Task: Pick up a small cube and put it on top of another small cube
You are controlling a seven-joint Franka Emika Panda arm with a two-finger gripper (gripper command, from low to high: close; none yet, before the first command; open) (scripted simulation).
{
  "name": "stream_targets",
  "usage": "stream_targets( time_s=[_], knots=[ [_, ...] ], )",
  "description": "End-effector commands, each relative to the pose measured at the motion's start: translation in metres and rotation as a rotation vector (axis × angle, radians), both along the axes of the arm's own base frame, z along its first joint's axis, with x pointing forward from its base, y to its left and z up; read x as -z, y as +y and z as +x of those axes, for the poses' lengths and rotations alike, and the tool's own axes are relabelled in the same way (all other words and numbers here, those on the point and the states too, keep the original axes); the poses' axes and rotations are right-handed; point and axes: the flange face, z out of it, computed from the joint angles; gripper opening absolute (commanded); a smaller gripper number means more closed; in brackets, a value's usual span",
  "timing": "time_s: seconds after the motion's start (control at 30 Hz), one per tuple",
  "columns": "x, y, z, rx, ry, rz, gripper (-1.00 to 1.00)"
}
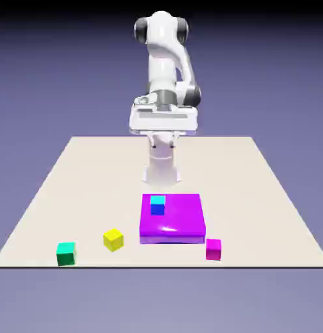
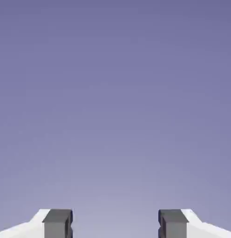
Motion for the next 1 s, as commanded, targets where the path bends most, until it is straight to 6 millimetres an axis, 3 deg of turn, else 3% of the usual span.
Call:
stream_targets(
  time_s=[0.0, 0.23, 0.43, 0.8, 0.9, 0.97],
  knots=[
    [0.008, -0.005, 0.006, -0.017, 0.030, -0.011, 0.00],
    [0.071, -0.042, 0.039, -0.146, 0.239, -0.082, 0.00],
    [0.131, -0.075, 0.055, -0.273, 0.408, -0.139, 0.00],
    [0.231, -0.142, 0.060, -0.532, 0.686, -0.240, 0.00],
    [0.253, -0.162, 0.056, -0.607, 0.753, -0.268, 0.00],
    [0.253, -0.162, 0.056, -0.607, 0.754, -0.268, 0.00]
  ],
)
